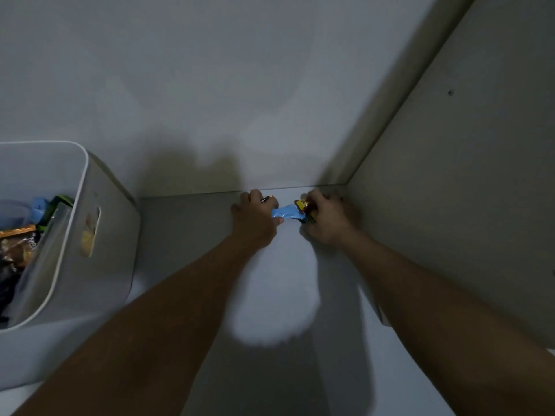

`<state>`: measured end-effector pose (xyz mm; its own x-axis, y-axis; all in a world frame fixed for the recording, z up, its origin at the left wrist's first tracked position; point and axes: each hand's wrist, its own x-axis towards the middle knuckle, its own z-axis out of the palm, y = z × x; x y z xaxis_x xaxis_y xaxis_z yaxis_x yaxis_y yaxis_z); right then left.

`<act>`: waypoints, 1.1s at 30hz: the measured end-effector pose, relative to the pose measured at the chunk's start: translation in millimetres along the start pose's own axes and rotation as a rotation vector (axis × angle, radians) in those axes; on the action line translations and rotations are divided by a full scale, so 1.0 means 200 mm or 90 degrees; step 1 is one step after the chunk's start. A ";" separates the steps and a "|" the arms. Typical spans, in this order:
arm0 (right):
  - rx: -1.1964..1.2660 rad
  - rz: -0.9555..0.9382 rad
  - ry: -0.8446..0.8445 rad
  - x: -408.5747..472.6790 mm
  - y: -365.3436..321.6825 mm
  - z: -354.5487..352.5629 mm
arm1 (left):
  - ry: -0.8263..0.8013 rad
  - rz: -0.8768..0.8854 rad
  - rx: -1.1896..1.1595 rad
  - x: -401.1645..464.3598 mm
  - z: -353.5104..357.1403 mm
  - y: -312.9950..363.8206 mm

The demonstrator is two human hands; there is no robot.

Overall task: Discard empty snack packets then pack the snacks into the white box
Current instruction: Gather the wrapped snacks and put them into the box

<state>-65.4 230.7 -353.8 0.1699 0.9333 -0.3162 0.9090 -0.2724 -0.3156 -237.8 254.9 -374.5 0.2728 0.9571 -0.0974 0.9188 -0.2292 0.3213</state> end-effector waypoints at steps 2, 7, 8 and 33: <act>-0.004 -0.019 0.001 -0.01 0.00 -0.01 | 0.009 0.003 0.001 -0.02 0.00 -0.01; 0.027 -0.068 -0.036 -0.02 -0.01 -0.01 | -0.011 -0.010 -0.012 -0.07 -0.03 -0.02; 0.019 -0.082 -0.035 -0.03 -0.01 0.00 | -0.019 -0.018 -0.034 -0.08 -0.03 -0.01; 0.024 -0.035 -0.076 -0.21 -0.16 -0.10 | -0.098 -0.056 -0.204 -0.35 -0.27 -0.13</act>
<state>-94.7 204.8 -313.1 0.0721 0.9132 -0.4011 0.9004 -0.2326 -0.3676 -296.2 203.4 -324.7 0.2593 0.9272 -0.2704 0.8109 -0.0569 0.5825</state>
